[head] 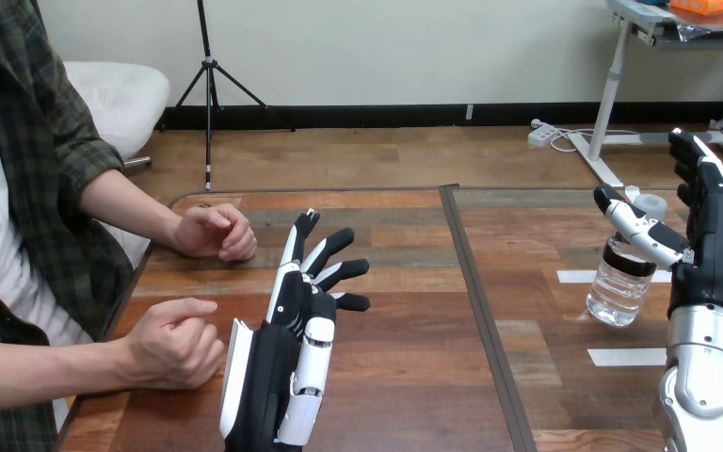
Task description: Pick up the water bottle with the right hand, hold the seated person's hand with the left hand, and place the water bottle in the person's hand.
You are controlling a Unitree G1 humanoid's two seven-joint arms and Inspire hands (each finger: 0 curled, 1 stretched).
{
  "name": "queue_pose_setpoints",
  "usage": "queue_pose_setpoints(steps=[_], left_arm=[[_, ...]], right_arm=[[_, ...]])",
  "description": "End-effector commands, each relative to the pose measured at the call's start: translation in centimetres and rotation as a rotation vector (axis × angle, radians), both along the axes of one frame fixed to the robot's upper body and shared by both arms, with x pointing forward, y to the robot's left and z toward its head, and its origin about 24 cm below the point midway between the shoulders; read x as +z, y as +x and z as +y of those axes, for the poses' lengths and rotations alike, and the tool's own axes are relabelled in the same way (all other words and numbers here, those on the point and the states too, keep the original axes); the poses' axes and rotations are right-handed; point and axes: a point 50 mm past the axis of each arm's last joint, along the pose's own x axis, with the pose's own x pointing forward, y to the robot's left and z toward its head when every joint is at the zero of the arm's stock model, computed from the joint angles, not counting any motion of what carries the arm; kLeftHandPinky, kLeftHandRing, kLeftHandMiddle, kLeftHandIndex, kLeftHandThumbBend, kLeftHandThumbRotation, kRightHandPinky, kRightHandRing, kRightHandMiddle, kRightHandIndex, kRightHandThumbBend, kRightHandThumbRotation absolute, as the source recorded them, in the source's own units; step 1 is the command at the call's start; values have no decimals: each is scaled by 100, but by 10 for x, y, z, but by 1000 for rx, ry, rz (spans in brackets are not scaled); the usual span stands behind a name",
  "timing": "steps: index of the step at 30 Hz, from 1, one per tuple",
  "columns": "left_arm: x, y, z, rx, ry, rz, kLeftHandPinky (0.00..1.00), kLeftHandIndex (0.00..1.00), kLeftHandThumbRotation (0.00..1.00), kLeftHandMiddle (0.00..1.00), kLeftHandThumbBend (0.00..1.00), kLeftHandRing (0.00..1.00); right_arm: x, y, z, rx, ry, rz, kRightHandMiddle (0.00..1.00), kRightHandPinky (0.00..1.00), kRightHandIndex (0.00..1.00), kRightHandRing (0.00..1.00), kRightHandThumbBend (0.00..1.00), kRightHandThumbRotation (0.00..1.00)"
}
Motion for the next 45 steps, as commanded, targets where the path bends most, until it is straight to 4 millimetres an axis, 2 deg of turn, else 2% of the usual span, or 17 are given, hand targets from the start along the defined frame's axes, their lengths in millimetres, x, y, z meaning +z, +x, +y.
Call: queue_pose_setpoints(steps=[1,45], left_arm=[[14,9,-7,-8,-43,-71,63,98,100,88,18,78],[13,6,-4,-9,-38,-73,63,98,100,88,17,78]], right_arm=[[31,22,1,21,-3,-83,90,93,85,93,68,1],[18,26,-3,16,-3,56,92,98,88,95,73,4]])
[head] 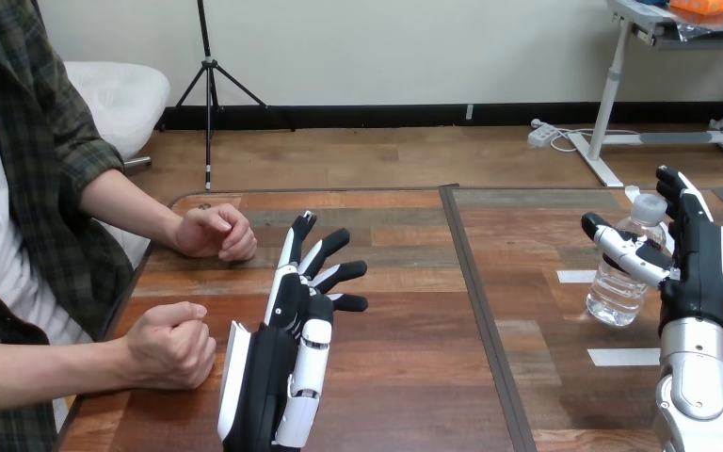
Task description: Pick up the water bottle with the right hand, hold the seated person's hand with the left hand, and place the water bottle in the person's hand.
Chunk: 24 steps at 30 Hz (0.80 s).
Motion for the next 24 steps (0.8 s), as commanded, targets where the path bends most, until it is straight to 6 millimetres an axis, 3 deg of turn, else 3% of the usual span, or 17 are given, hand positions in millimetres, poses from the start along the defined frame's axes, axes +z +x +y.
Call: queue_pose_setpoints(steps=[1,24], left_arm=[[13,7,-6,-7,-31,-79,63,98,100,88,17,78],[12,5,-6,-7,-30,-71,64,97,100,86,20,77]], right_arm=[[37,25,-1,19,-32,-102,92,98,88,95,73,4],[30,27,1,17,4,-47,93,99,88,95,70,0]])
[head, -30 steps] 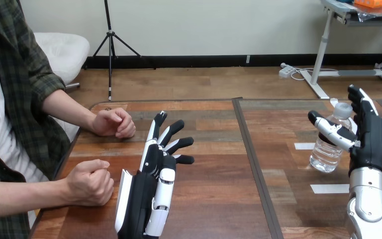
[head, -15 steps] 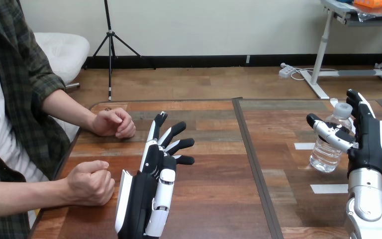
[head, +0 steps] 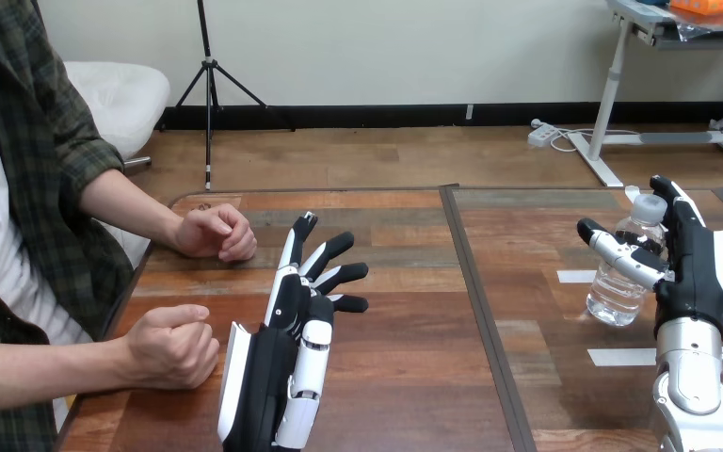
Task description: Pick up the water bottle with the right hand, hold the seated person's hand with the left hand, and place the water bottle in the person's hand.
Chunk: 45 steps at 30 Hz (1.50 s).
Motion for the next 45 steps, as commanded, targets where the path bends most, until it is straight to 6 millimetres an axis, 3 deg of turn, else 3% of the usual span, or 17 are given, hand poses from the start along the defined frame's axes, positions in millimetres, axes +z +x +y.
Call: queue_pose_setpoints(steps=[1,45], left_arm=[[13,6,-6,-7,-31,-72,64,97,100,86,20,77],[12,4,-4,0,-23,-66,64,97,100,86,21,77]], right_arm=[[33,23,1,17,-17,-97,92,99,88,95,70,0],[31,33,6,-6,-23,-3,86,85,85,86,70,0]])
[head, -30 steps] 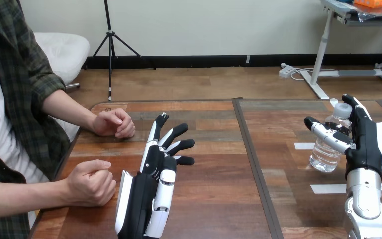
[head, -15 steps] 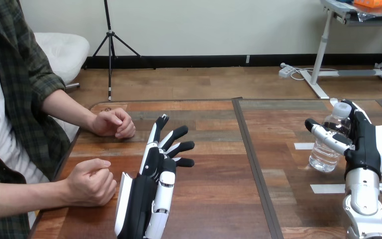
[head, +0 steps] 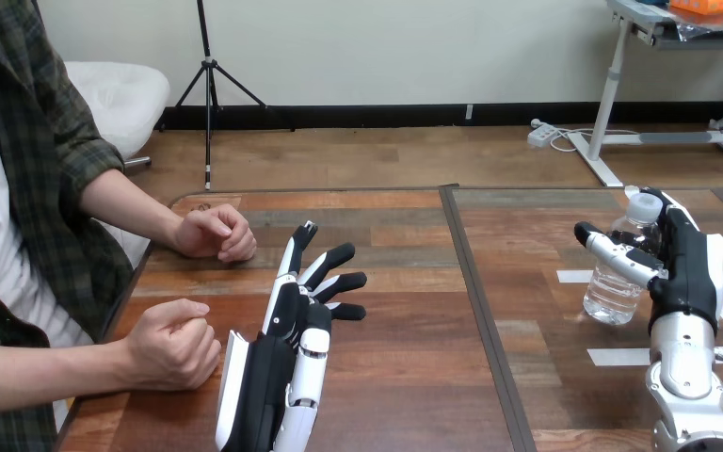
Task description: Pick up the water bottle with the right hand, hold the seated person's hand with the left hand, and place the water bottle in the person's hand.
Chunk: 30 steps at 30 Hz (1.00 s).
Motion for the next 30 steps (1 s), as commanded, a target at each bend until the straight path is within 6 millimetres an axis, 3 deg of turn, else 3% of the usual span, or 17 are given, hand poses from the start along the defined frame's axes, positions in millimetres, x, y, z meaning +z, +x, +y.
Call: queue_pose_setpoints(steps=[1,30], left_arm=[[15,9,-5,-4,-24,-82,64,97,100,86,21,77],[15,8,-5,-2,-25,-79,65,97,100,86,21,78]], right_arm=[[34,24,2,23,-38,-84,86,85,85,86,70,0],[27,26,5,28,-32,-13,85,81,84,84,71,0]])
